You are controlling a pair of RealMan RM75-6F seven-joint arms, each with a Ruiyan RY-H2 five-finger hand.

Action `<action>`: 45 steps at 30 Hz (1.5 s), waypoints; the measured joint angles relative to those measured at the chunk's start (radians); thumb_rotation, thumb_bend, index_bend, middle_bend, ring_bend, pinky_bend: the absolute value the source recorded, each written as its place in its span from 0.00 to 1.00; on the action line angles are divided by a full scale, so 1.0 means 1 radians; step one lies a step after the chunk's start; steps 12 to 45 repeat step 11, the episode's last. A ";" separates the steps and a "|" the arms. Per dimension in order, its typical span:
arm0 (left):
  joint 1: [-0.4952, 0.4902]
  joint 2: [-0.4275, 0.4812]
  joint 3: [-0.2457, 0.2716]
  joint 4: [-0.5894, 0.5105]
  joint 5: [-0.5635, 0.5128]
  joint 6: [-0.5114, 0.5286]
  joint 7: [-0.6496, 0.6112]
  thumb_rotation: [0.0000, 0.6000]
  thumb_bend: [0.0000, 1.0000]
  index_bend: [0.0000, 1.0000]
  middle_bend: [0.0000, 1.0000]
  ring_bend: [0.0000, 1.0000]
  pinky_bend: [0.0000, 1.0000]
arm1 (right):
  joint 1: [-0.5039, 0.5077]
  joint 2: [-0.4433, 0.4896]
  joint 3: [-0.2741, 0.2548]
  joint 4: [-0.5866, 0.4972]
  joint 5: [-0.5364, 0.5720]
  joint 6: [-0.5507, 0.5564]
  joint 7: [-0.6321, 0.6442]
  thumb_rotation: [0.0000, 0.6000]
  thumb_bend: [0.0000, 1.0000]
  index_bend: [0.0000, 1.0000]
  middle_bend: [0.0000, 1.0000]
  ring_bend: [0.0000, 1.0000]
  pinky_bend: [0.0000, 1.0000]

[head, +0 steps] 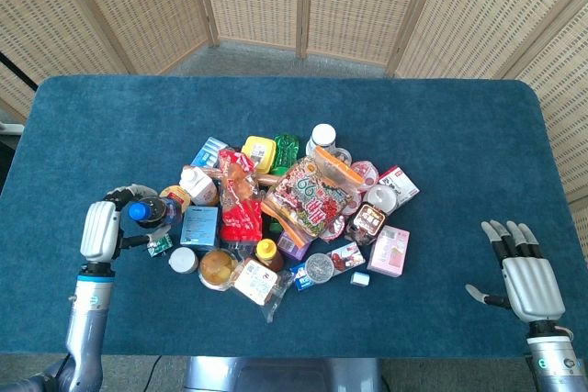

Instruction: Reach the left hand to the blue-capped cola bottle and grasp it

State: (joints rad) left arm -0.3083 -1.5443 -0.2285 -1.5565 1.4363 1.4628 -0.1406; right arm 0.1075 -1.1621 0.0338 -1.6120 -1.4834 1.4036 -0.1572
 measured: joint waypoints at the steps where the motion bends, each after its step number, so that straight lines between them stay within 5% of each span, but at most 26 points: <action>1: 0.001 0.014 -0.006 -0.026 0.003 0.006 0.007 1.00 0.03 0.66 0.63 0.43 0.42 | 0.000 0.000 0.000 -0.001 0.000 -0.001 -0.001 0.78 0.00 0.00 0.00 0.00 0.00; 11: 0.002 0.129 -0.064 -0.230 0.035 0.075 0.104 1.00 0.03 0.69 0.62 0.43 0.42 | 0.000 -0.002 -0.002 -0.002 0.000 -0.002 -0.006 0.77 0.00 0.00 0.00 0.00 0.00; 45: 0.002 0.129 -0.064 -0.230 0.035 0.075 0.104 1.00 0.03 0.69 0.62 0.43 0.42 | 0.000 -0.002 -0.002 -0.002 0.000 -0.002 -0.006 0.77 0.00 0.00 0.00 0.00 0.00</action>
